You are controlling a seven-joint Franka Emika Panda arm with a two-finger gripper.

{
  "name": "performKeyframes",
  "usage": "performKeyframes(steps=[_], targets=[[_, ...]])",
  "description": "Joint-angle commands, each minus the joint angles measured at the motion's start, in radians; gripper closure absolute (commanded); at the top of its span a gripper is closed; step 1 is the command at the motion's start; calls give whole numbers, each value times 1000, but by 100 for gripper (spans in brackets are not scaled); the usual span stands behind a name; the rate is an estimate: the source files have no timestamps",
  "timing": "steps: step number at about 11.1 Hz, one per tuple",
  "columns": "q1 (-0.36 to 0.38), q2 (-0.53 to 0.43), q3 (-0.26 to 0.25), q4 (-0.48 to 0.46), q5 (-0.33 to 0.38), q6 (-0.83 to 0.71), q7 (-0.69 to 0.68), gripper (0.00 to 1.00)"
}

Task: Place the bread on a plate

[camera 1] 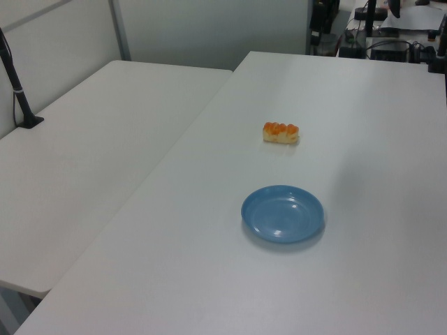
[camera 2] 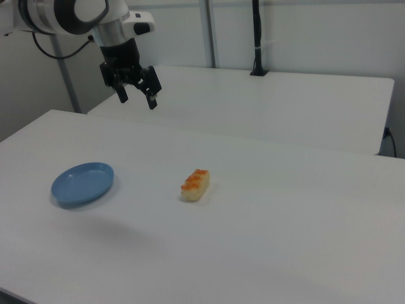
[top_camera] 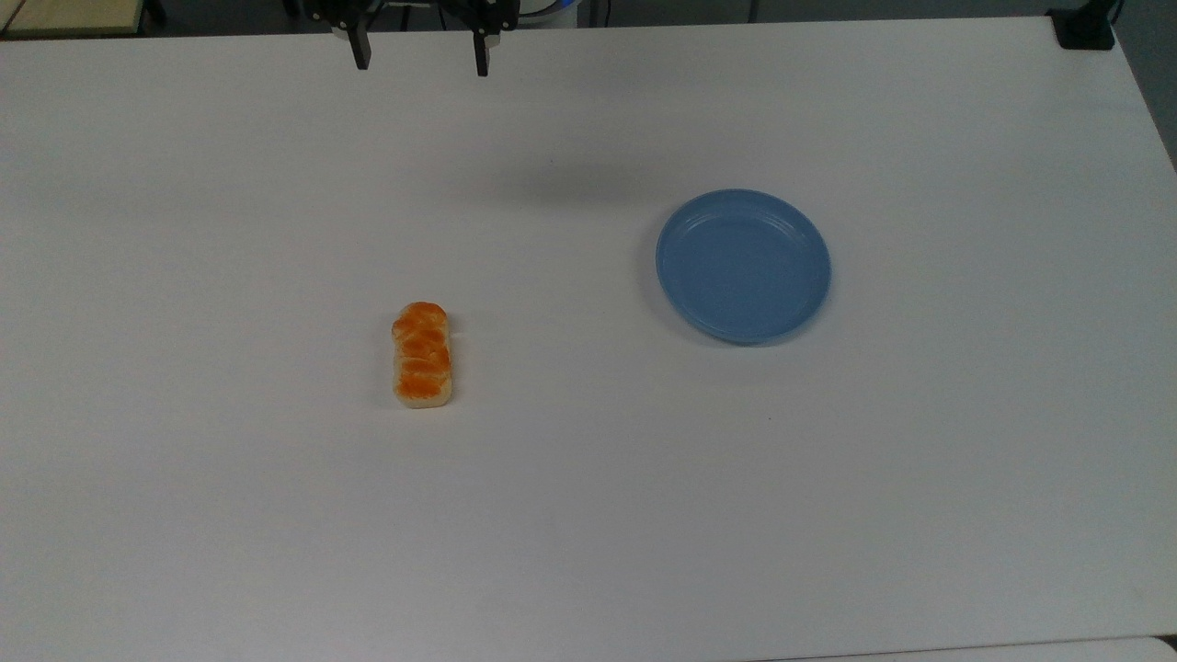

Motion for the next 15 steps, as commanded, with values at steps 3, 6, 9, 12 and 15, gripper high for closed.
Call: performKeyframes(steps=[3,6,9,12,15], targets=[[-20,-20,10,-21,14,-20,-19,0],[-17,-20,10,-22,14,-34,-18,0],[-21,-20,10,-21,17,-42,-26,0],[-21,-20,10,-21,20,-40,-30,0],[-21,-20,10,-24,22,-42,-30,0]])
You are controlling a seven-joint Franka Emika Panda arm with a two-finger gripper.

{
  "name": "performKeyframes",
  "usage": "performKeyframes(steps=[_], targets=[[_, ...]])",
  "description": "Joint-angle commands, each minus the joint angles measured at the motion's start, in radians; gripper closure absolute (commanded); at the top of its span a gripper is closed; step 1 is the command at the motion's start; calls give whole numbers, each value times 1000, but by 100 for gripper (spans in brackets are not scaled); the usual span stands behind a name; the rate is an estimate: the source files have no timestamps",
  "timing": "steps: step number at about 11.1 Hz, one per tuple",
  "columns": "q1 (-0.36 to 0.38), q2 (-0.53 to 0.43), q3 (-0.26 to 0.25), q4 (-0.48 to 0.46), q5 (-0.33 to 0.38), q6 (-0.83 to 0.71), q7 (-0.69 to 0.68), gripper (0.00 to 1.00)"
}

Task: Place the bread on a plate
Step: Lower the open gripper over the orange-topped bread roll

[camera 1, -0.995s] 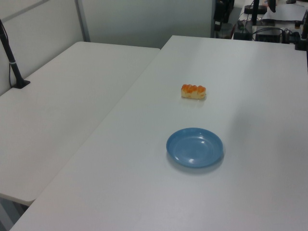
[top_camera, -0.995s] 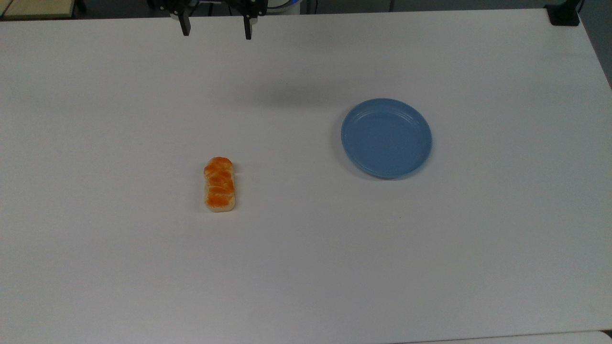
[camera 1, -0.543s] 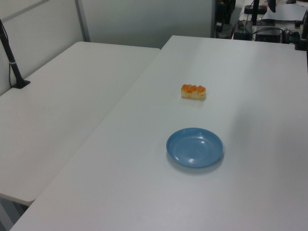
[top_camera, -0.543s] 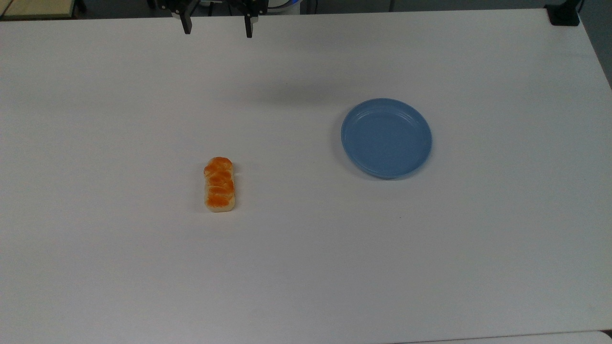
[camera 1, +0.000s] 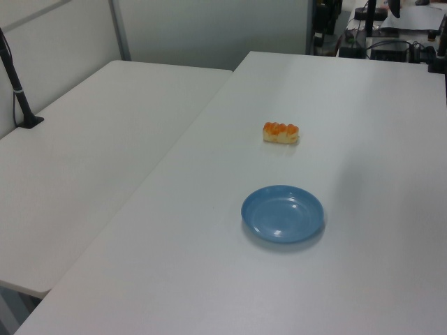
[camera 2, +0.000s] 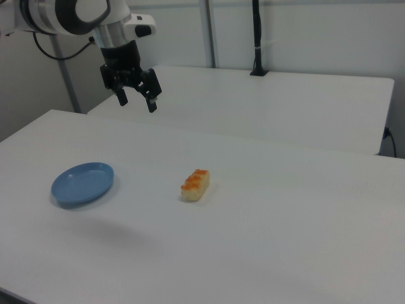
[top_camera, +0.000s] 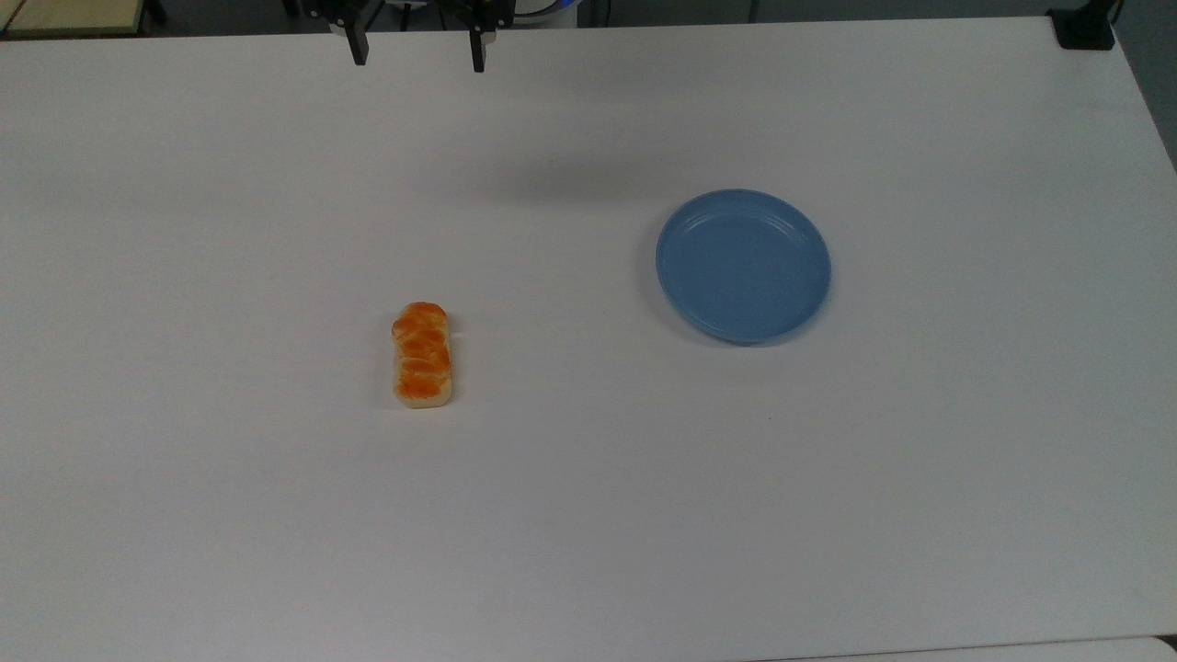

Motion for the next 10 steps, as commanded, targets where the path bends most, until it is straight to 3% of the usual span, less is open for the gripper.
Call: performKeyframes(steps=[1,3,5,10], targets=[[-11,-19,8,-22,25,-11,-26,0],[-23,-13,8,-25,52,-3,-37,0],[-42,39,8,-25,83,9,-145,0],[-59,195,8,-54,85,282,-159,0]])
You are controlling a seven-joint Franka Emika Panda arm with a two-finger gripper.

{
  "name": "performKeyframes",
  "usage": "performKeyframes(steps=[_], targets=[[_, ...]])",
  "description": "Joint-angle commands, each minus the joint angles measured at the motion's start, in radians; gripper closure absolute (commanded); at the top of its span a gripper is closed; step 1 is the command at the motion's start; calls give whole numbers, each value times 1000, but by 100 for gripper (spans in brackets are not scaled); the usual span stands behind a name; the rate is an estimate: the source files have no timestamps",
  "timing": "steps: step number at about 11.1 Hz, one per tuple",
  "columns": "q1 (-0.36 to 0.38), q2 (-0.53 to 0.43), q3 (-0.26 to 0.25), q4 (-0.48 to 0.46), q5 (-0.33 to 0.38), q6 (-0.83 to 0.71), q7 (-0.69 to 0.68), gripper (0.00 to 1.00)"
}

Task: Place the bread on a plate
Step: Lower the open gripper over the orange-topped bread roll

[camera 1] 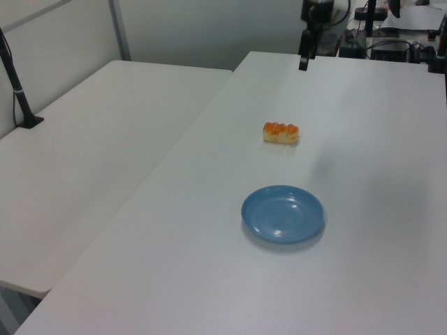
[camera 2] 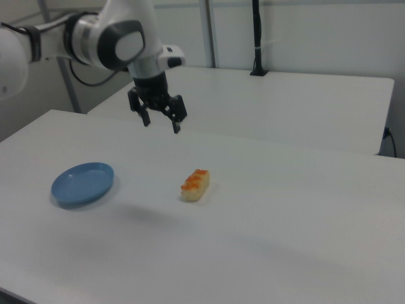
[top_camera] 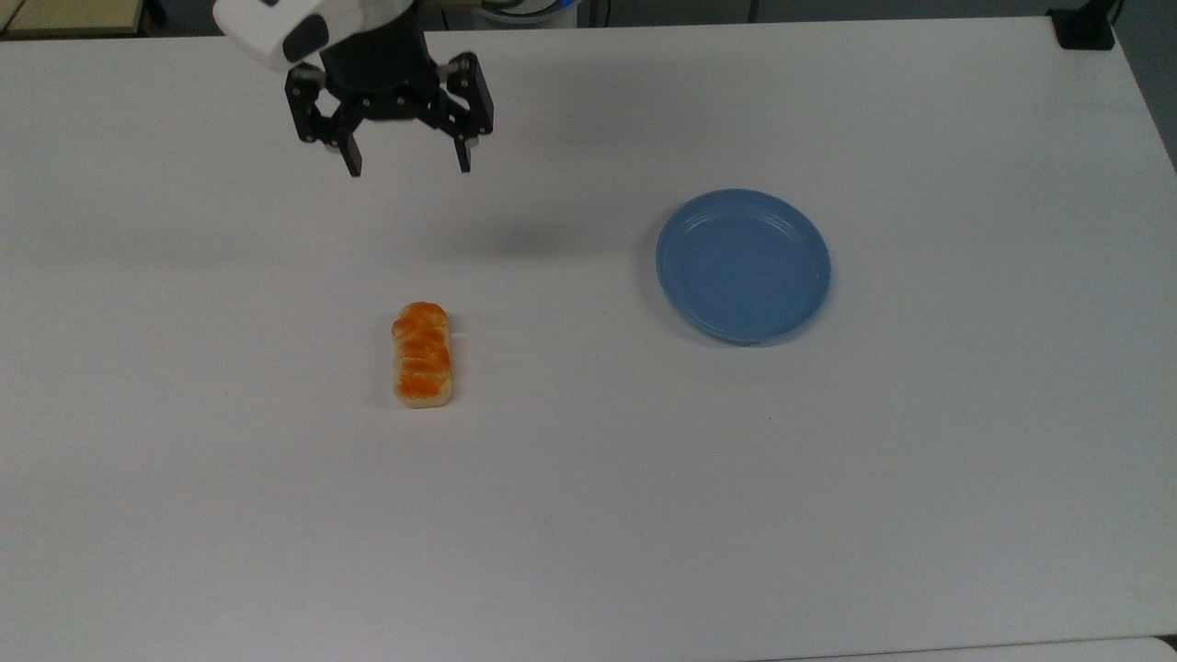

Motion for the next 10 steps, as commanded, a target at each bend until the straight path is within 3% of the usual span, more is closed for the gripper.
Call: performKeyframes(steps=[1,3,5,10], targets=[[-12,107,8,-11,14,157,-4,0],[-10,186,6,-11,-12,260,44,0],[-10,223,6,-11,-53,274,49,0],[-12,296,6,-16,-78,303,58,0]])
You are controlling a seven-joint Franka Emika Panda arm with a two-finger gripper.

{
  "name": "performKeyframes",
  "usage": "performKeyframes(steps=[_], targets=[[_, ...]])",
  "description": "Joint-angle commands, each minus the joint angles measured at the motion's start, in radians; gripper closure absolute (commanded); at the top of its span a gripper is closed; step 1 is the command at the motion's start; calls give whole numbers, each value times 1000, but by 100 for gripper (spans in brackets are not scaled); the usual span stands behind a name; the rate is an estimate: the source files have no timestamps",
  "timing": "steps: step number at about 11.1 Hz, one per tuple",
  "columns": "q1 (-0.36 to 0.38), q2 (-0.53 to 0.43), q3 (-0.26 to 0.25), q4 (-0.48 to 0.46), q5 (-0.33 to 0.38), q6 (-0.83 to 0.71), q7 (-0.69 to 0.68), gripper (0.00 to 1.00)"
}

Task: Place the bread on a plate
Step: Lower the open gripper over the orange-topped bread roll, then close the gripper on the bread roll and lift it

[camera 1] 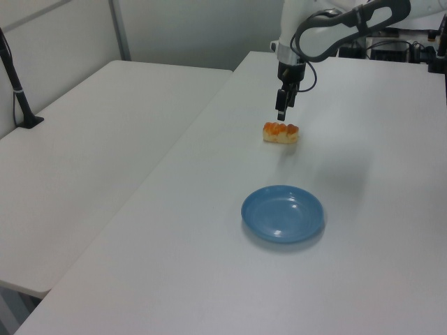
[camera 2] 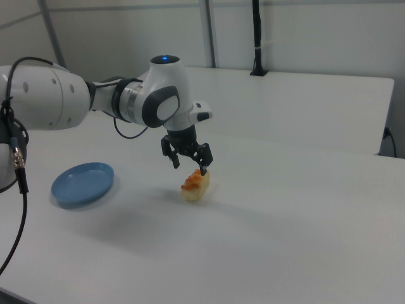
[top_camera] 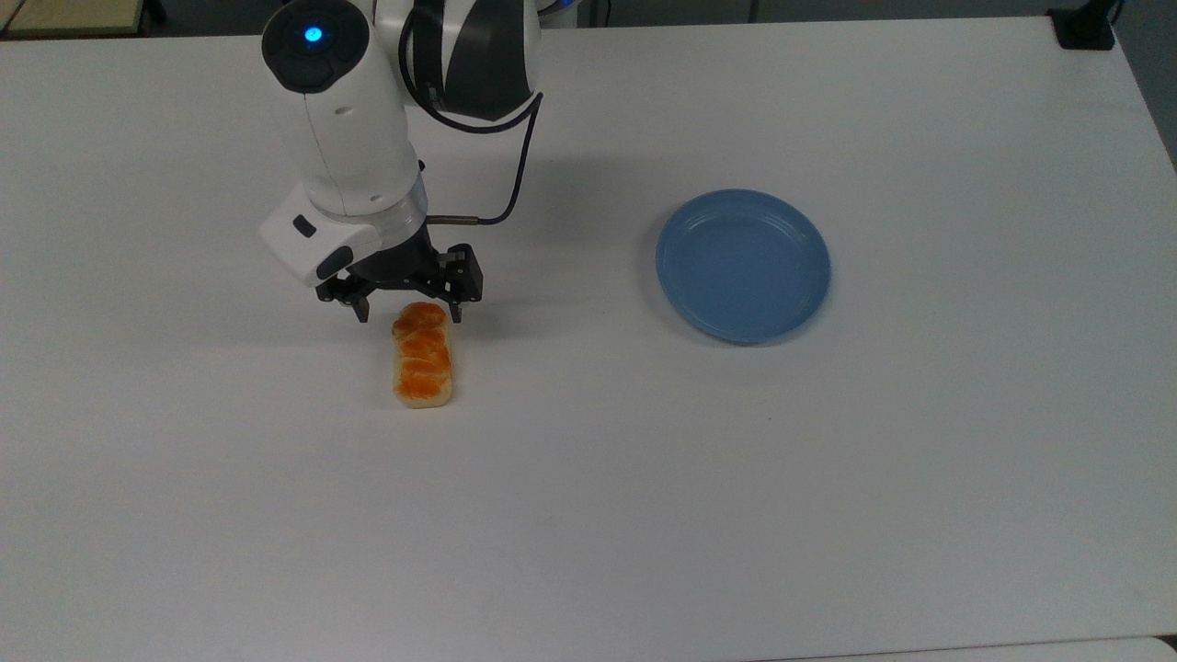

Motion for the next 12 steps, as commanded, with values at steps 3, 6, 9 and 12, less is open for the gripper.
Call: performKeyframes(steps=[3,6,9,12], targets=[[-4,55,6,-26,-45,118,64,0],[1,70,6,-29,-67,135,104,0],[2,83,8,-38,-88,135,105,22],[2,77,23,-36,-88,126,156,60]])
